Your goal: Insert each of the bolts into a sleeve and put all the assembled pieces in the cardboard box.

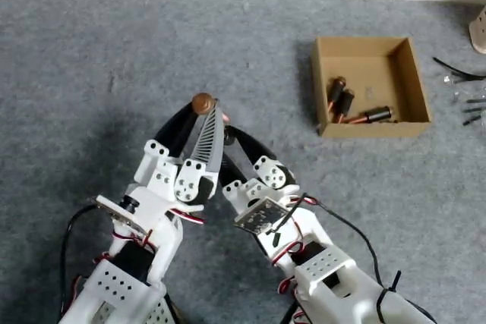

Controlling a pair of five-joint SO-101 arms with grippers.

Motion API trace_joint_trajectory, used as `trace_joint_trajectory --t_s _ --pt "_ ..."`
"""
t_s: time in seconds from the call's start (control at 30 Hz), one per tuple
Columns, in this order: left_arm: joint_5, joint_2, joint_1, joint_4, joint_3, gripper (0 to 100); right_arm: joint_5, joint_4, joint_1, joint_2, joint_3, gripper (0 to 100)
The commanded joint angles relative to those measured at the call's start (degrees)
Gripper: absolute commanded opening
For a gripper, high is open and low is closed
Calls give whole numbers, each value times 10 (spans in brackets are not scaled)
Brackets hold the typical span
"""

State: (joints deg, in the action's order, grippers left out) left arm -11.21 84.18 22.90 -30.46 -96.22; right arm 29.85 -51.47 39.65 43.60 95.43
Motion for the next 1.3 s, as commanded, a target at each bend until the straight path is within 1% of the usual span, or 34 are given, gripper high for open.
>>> trace_joint_trajectory --t_s 0.0,0.2,0.37,0.47,0.63,0.93,1.0,1.07,1.13,1.2,1.27 --pt "-5 13 4 -20 -15 6 4 -20 -19 10 79 5" --pt "-5 13 13 -18 -15 6 4 -20 -39 15 79 5" --pt "-5 13 30 46 -15 6 4 -20 -39 15 79 5" --pt "-6 13 29 64 -15 6 4 -20 -40 14 79 5" --pt "-6 13 31 120 -15 6 4 -20 -40 15 79 5" --pt "-6 13 32 139 -15 6 4 -22 -51 15 79 5" --pt "-6 13 31 182 -15 6 4 -22 -51 15 79 5" --pt "-5 13 32 248 -15 6 4 -22 -51 15 79 5" --pt "-4 13 32 297 -15 6 4 -22 -51 15 79 5" --pt "-3 13 32 315 -15 6 4 -22 -51 15 79 5" --pt "-3 13 29 315 -15 6 4 -22 -51 15 79 5"
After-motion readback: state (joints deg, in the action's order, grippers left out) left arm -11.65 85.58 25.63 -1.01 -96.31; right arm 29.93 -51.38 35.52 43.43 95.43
